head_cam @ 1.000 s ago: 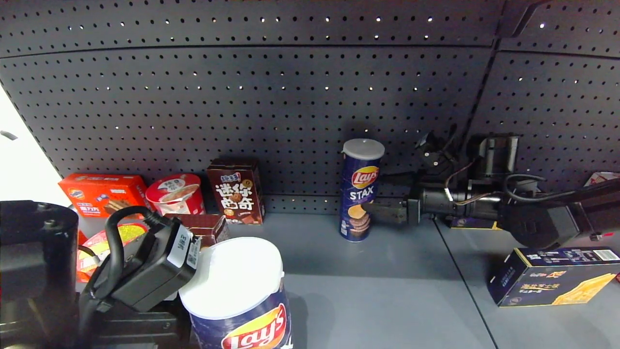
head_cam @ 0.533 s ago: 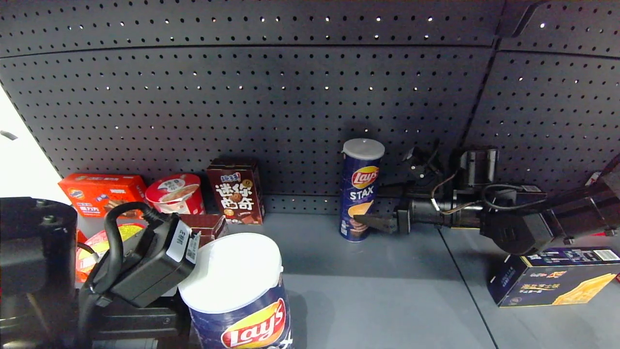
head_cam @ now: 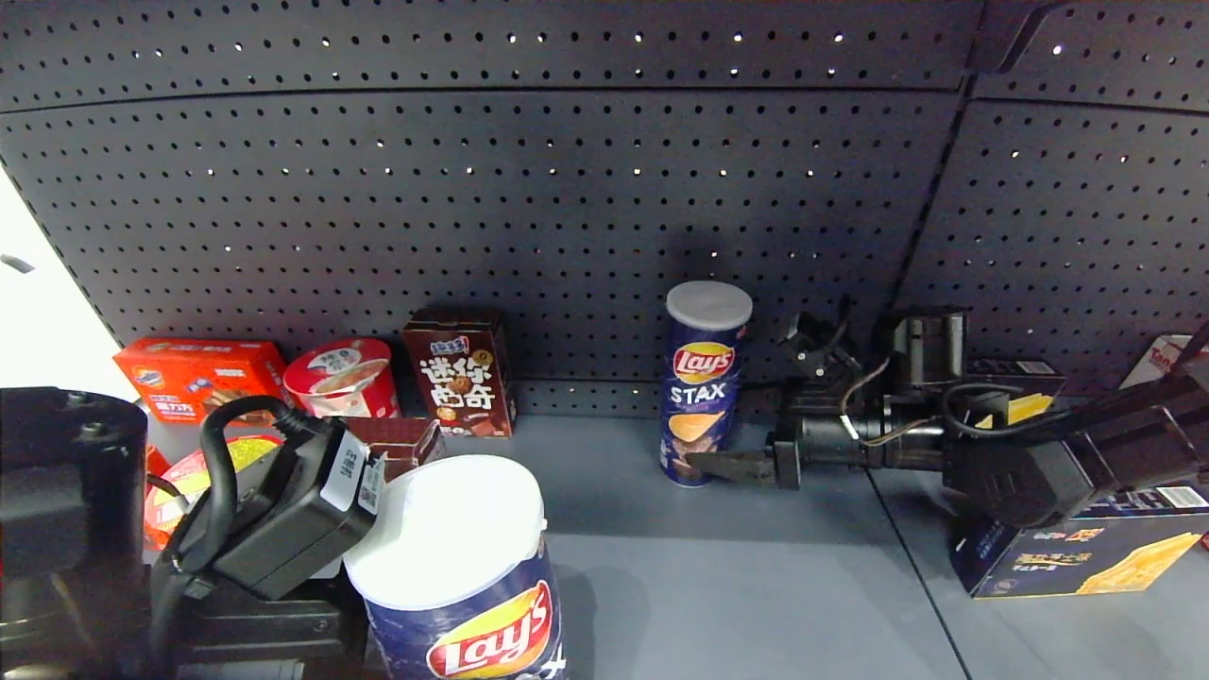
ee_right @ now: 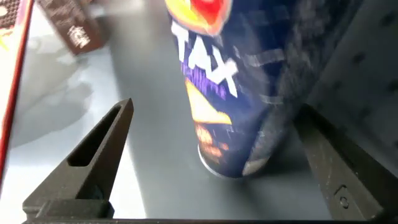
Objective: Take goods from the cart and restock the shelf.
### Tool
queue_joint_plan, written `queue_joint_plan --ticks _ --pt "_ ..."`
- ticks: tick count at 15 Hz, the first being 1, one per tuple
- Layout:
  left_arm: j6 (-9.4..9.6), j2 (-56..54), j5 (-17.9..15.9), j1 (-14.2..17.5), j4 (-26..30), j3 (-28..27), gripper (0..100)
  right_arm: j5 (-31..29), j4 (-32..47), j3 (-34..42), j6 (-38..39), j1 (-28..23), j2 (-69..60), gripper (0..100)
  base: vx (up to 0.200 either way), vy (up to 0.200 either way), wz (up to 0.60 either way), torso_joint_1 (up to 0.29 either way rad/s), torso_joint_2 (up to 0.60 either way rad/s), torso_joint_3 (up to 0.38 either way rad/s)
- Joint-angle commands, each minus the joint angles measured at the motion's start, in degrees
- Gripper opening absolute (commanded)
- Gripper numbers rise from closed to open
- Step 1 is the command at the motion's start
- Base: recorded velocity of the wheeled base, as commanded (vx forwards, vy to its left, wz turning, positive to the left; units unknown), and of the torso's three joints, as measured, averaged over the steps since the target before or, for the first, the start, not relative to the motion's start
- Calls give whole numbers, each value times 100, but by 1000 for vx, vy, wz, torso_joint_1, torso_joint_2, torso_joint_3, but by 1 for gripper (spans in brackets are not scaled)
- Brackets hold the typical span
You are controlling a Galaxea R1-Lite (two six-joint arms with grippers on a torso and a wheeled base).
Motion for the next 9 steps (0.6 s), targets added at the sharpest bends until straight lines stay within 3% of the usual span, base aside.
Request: queue_joint_plan --ticks 1,9 --pt "2 -16 -3 3 -1 14 0 3 1 324 -10 67 -286 100 0 0 0 0 0 0" --pt "2 -7 -3 12 -1 76 0 -15 1 -106 -2 -65 241 100 0 0 0 0 0 0"
